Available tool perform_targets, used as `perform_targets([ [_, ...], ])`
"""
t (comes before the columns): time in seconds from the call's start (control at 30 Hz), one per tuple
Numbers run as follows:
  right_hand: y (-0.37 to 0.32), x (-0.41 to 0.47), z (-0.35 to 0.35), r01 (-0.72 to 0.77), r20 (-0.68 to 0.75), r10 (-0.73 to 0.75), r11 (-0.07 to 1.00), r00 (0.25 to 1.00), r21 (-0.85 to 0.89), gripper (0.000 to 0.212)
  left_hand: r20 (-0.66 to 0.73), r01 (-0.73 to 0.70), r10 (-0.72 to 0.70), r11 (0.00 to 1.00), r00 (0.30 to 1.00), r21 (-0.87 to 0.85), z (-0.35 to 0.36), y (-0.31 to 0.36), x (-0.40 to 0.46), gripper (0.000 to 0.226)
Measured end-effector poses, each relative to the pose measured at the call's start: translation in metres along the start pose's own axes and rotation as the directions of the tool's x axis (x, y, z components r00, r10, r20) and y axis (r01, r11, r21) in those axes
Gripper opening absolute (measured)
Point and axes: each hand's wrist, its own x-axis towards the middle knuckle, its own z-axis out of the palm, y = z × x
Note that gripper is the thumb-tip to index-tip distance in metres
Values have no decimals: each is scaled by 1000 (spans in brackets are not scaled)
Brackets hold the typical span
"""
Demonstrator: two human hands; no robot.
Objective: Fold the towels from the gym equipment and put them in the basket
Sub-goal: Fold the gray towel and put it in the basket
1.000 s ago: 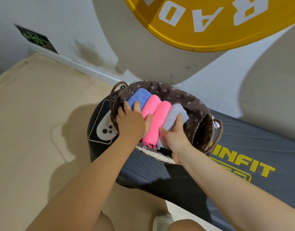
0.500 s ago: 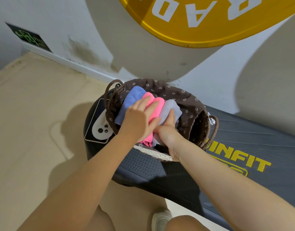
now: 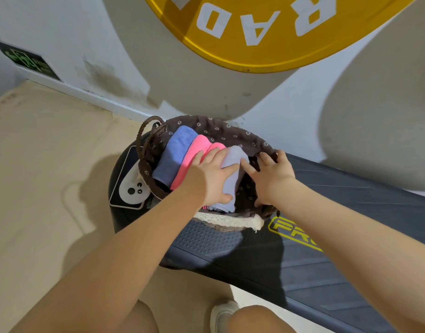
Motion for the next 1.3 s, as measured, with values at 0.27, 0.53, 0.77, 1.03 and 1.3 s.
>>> perform_targets([
  [0.27, 13, -14, -17, 108, -179, -60, 956, 982, 272, 63, -55, -12, 8, 997, 998, -78, -7, -5, -6, 75],
  [0.53, 84, -131, -41, 148, -542, 153, 870, 827, 471, 62, -47, 2, -11, 985, 999, -174, -136, 25, -53, 67],
  [0.77, 130, -295, -72, 66, -417, 265, 774, 869, 630, 65, -23, -126, 124, 944, 992, -306, -289, 90, -127, 41],
  [1.03, 137, -506, -72, -215, -70, 568, 418, 820, 883, 59, 171, -290, 356, 902, 919, -320, -396, 188, -227, 22],
  [1.3, 125, -683, 16, -412, 287, 725, -5, 626, 911, 40, 226, -596, 661, 746, 715, -299, -425, 337, -322, 39],
])
